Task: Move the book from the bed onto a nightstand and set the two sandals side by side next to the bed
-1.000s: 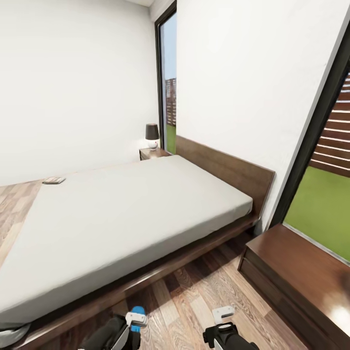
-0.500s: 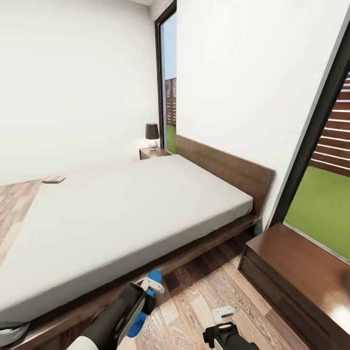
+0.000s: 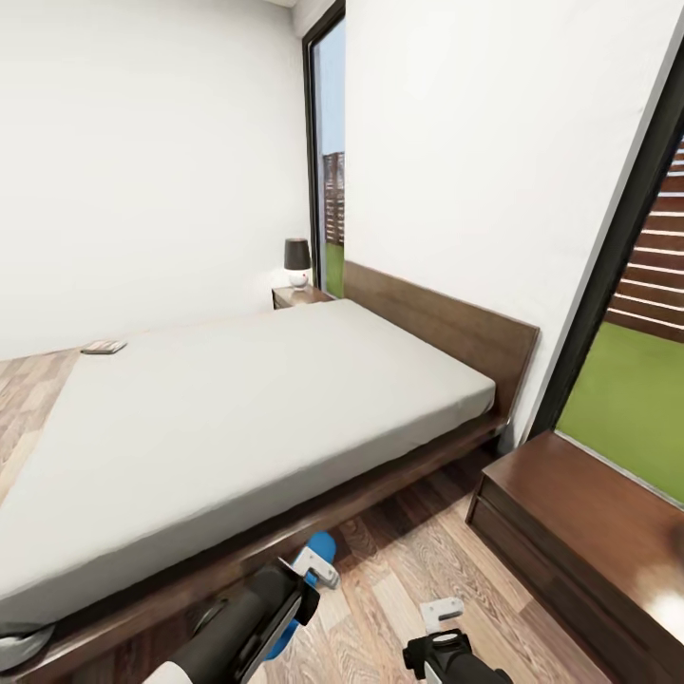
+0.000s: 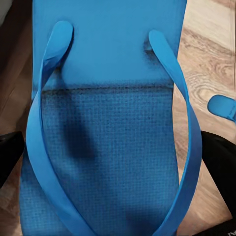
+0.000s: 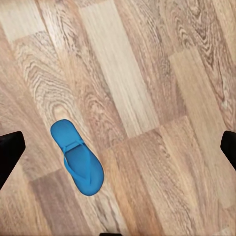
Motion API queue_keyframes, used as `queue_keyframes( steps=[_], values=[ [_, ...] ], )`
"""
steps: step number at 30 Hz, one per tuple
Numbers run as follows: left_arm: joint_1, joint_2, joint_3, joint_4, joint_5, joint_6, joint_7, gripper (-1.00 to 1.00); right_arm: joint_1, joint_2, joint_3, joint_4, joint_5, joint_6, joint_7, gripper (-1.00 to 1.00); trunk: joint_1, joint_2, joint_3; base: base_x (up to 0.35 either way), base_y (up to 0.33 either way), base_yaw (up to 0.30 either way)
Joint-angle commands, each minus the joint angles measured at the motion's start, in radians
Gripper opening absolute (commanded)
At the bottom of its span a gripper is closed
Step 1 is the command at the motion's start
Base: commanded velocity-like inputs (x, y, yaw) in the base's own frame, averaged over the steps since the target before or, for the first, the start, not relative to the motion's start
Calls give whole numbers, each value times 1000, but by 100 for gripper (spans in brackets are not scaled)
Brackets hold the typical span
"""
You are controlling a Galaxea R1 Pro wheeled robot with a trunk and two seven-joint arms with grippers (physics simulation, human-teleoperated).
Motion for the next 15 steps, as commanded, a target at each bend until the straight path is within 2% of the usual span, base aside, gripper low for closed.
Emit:
queue_keyframes(
  steps=[1,3,7,9,11,15],
  values=[
    [0,1,-9,-12,1,6,7,-100,0,-1,8,-2,1,8,-4,100,4,-8,-4,0,0,0],
    [7,2,-20,-55,1,24,8,-100,0,-2,8,-2,1,7,-5,100,12,-22,-10,0,0,0],
    [38,6,-28,-146,-8,66,9,-100,0,-2,7,-2,2,6,-4,100,12,-22,-10,0,0,0],
    [53,17,-30,-202,-25,91,9,-100,0,-2,8,-3,3,6,-4,100,12,-22,-10,0,0,0],
    [64,47,-32,-269,-48,116,9,-100,0,-2,9,-3,3,5,-4,100,19,-36,-17,0,0,0],
    [72,69,-34,-306,-60,126,10,-100,0,-2,11,-3,3,3,-4,100,35,-64,-29,0,0,0]
  ],
)
